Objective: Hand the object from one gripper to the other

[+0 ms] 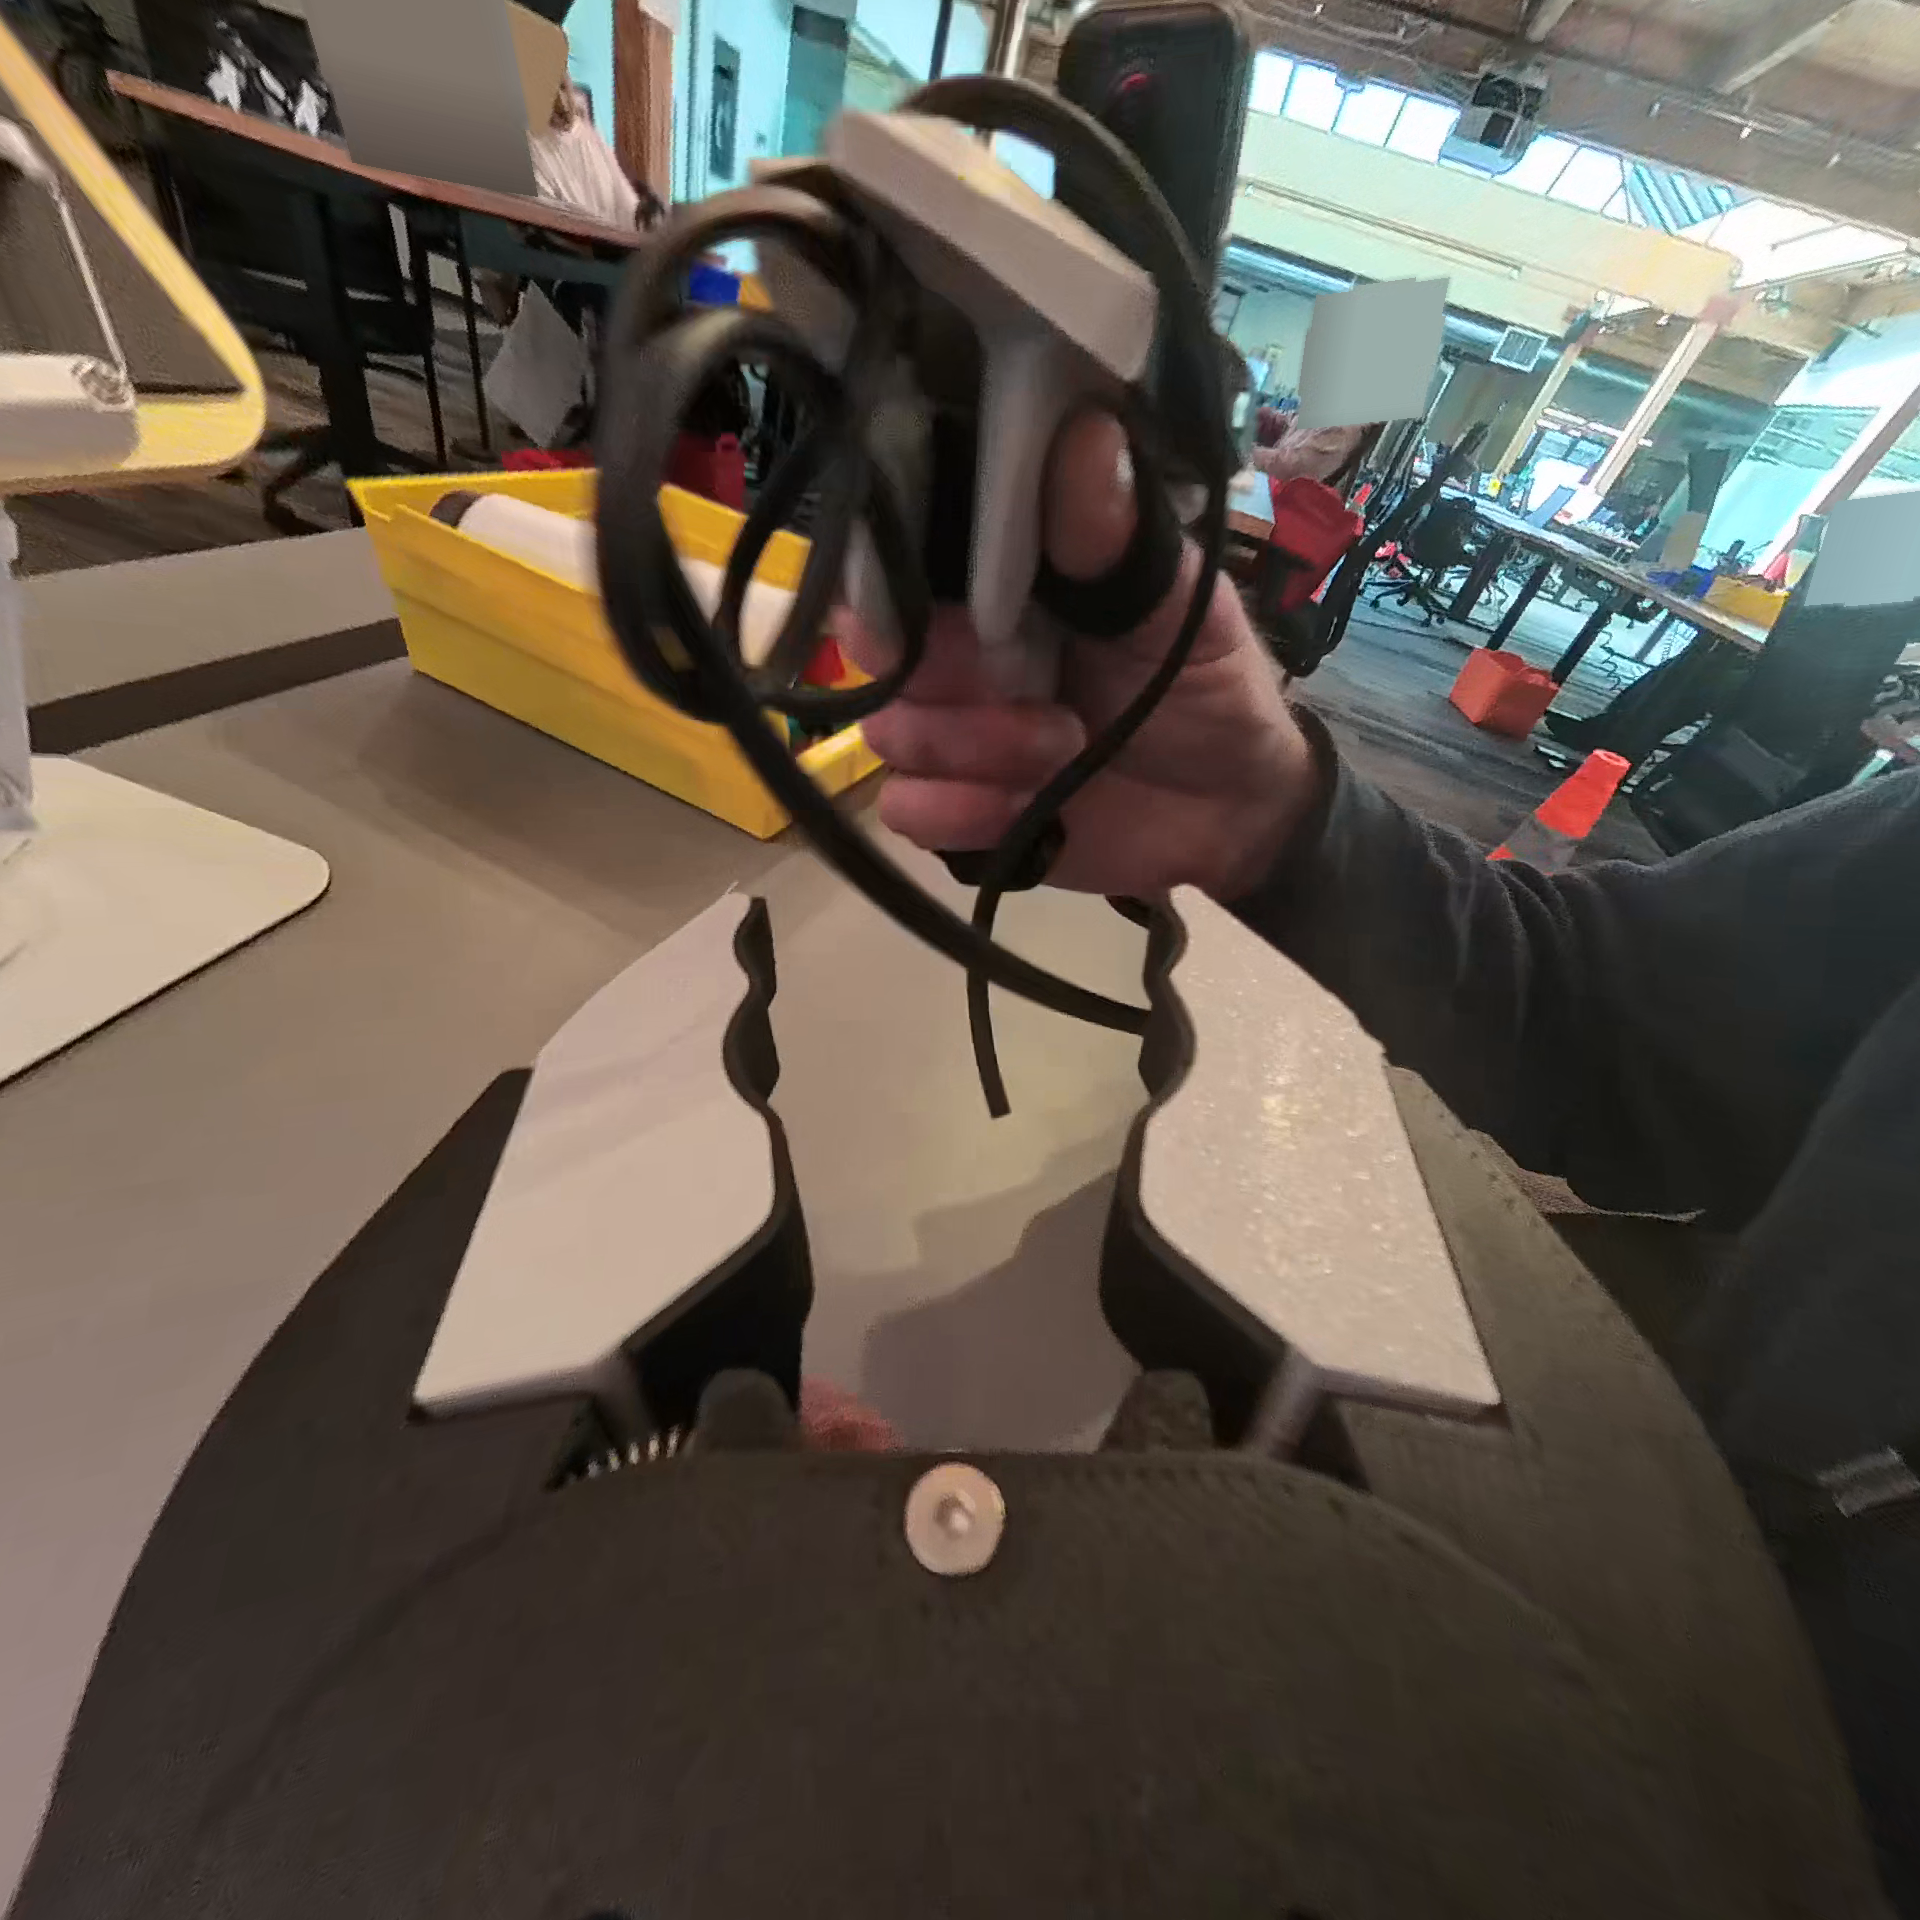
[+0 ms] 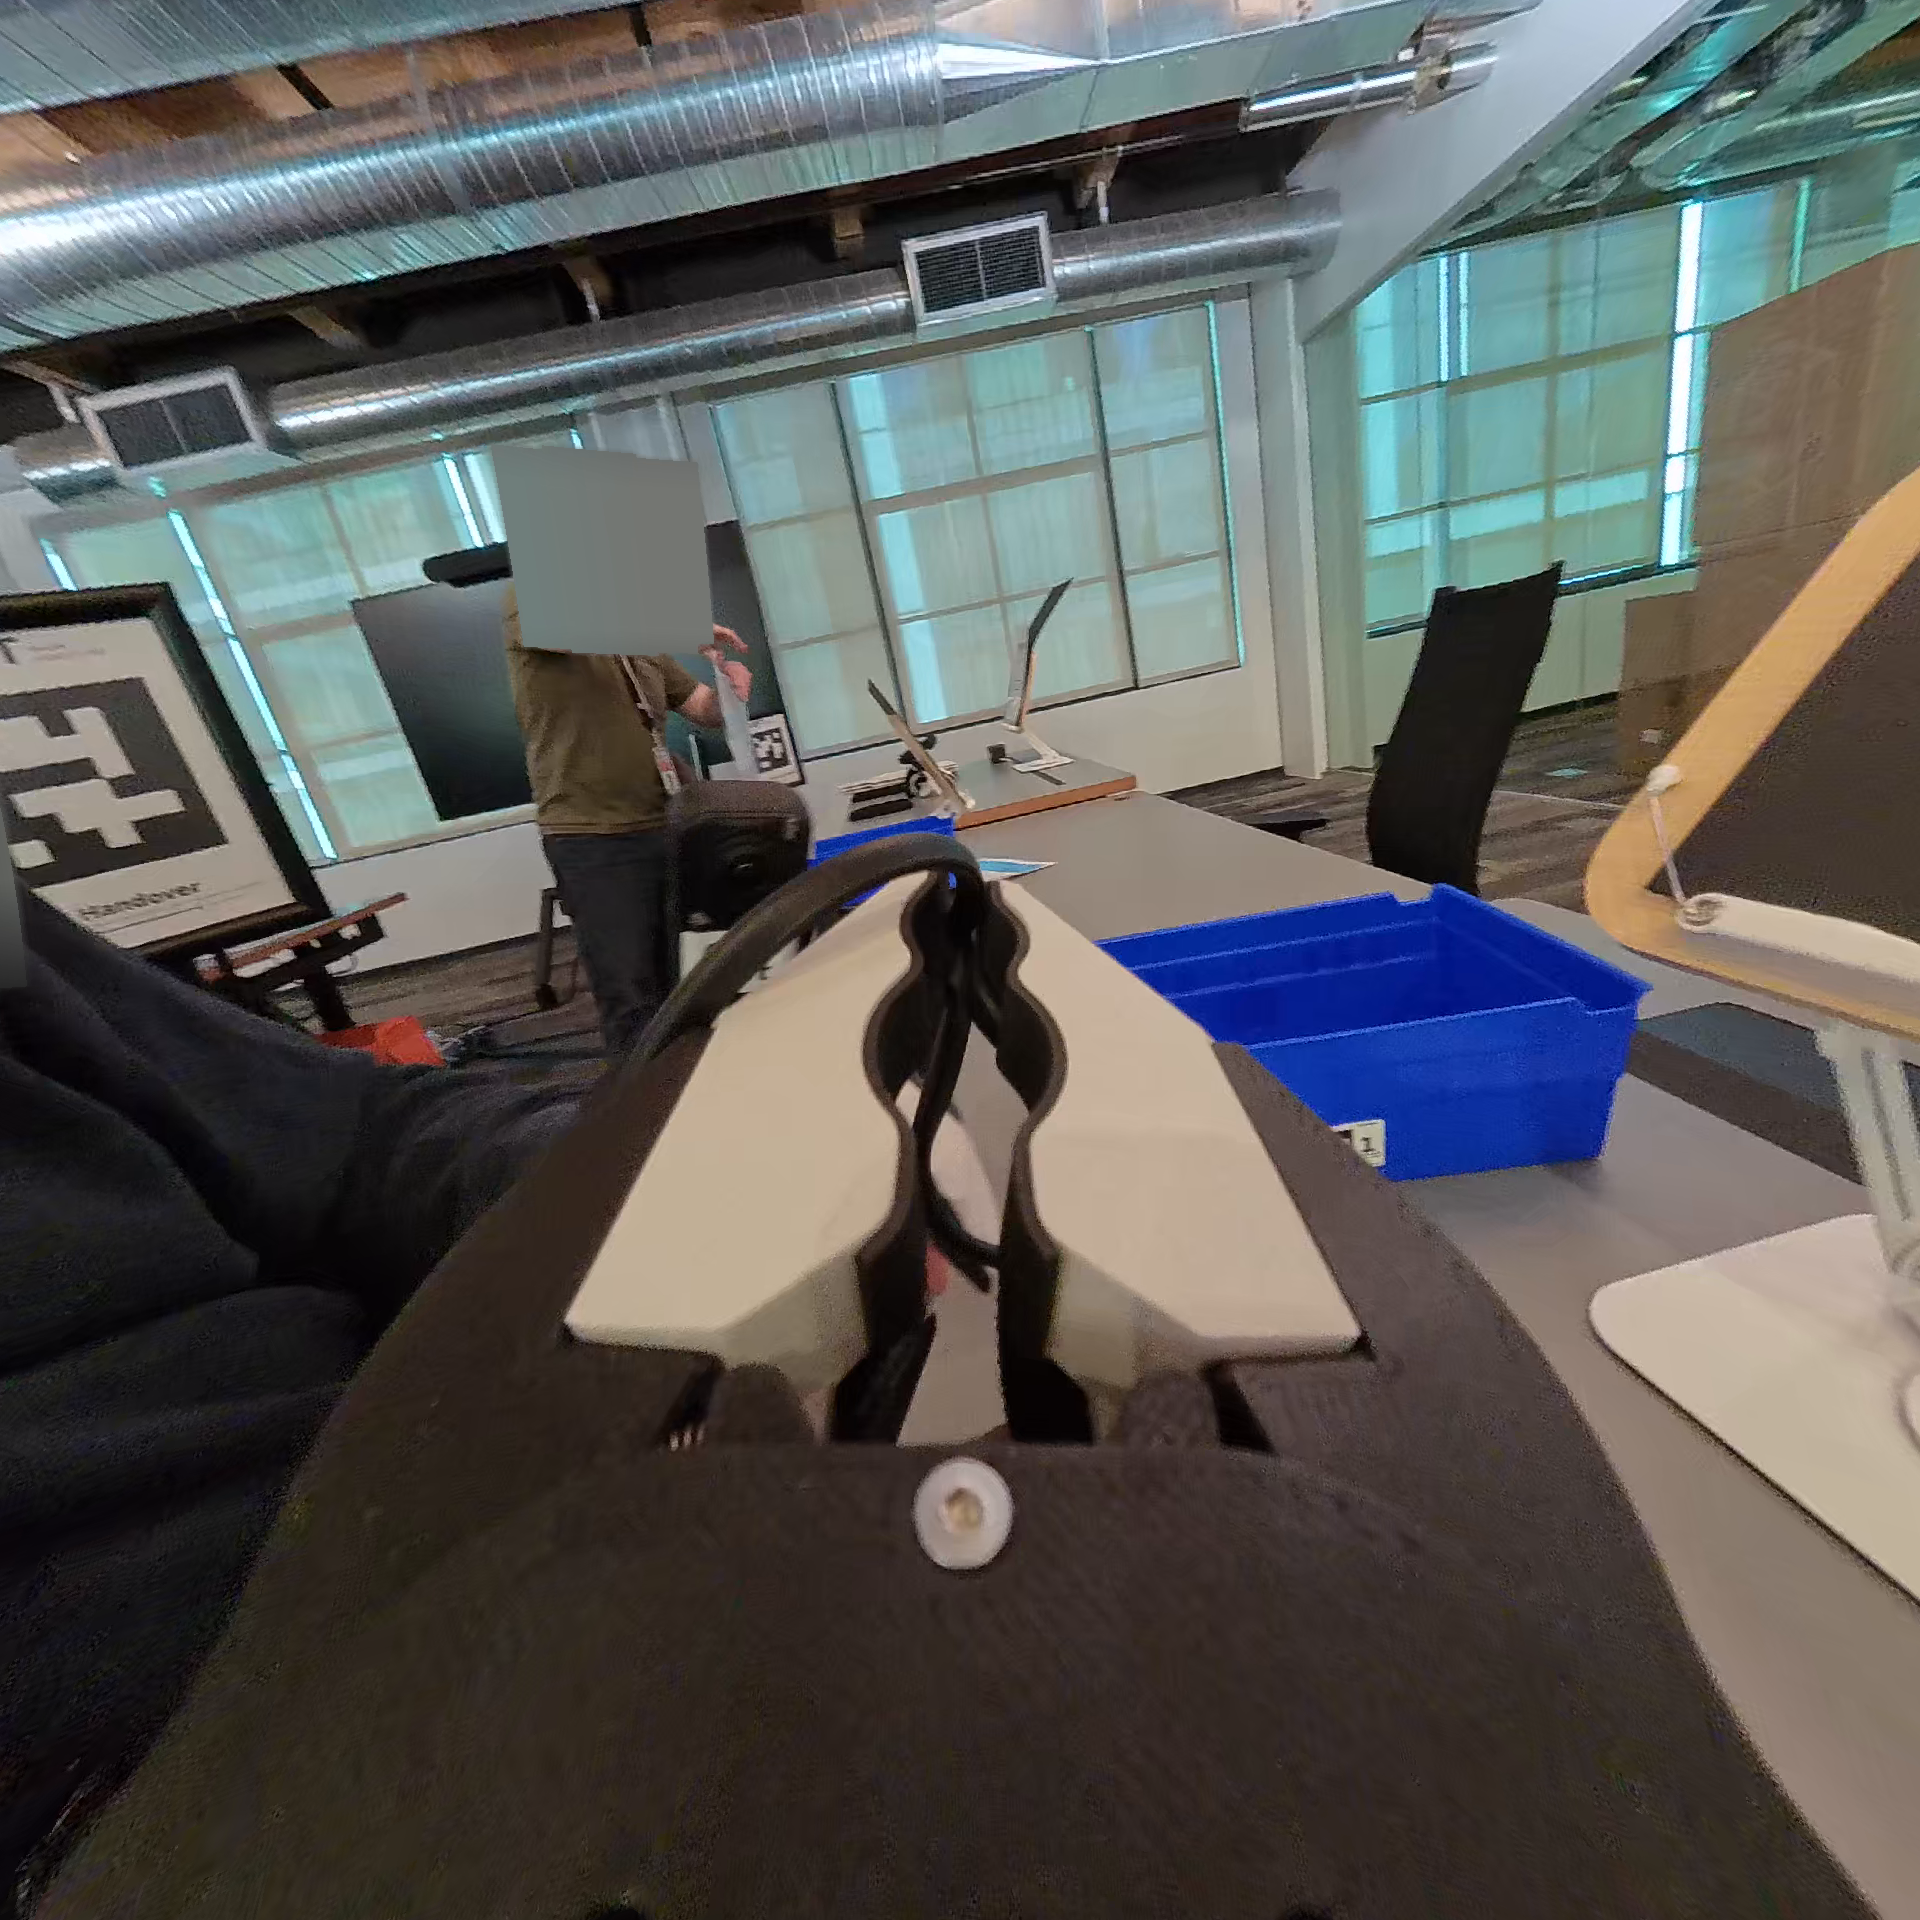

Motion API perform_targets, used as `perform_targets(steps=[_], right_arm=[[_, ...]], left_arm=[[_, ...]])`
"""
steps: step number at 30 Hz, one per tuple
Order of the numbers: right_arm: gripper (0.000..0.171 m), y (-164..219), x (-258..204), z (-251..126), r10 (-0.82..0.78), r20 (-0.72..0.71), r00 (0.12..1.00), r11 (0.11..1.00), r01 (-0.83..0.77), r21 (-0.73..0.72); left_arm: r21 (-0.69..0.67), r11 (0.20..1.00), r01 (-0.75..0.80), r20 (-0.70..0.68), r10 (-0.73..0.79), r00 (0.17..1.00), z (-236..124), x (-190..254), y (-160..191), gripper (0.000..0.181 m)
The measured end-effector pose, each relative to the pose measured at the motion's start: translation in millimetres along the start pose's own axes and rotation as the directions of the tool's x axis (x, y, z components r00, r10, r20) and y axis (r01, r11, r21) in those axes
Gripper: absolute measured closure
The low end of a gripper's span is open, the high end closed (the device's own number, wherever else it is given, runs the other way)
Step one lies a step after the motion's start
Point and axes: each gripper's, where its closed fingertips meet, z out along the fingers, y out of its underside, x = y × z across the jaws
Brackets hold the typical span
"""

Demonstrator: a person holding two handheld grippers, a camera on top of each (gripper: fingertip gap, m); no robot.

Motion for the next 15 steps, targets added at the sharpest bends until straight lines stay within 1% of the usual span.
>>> perform_targets(steps=[2,5,7,8,9,11,12,15], right_arm=[[0.168,-3,3,3,-0.004,-0.022,1.000,1.000,0.004,0.012],[0.168,-5,1,11,-0.012,-0.031,0.999,1.000,0.013,0.028],[0.168,-7,-3,16,-0.028,-0.034,0.999,0.999,0.029,0.034],[0.168,-9,-5,17,-0.037,-0.035,0.999,0.999,0.038,0.037],[0.167,-11,-7,18,-0.042,-0.034,0.999,0.998,0.044,0.044],[0.167,-14,-11,18,-0.049,-0.026,0.998,0.998,0.050,0.045],[0.167,-15,-12,17,-0.054,-0.024,0.998,0.998,0.055,0.043],[0.168,-19,-11,11,-0.063,-0.033,0.997,0.997,0.064,0.037]], left_arm=[[-0.005,0.999,-0.033,0.009,0.033,0.999,6,7,2,0.114],[-0.053,0.996,-0.064,0.002,0.065,0.998,27,15,21,0.114],[-0.070,0.993,-0.099,-0.003,0.099,0.995,42,16,33,0.121],[-0.076,0.992,-0.100,-0.017,0.098,0.995,48,18,38,0.128],[-0.067,0.994,-0.091,-0.036,0.089,0.995,54,21,41,0.140],[-0.041,0.993,-0.112,-0.056,0.110,0.992,61,28,43,0.169],[-0.035,0.991,-0.131,-0.068,0.129,0.989,63,31,43,0.175],[-0.037,0.986,-0.163,-0.088,0.160,0.983,60,33,42,0.175]])
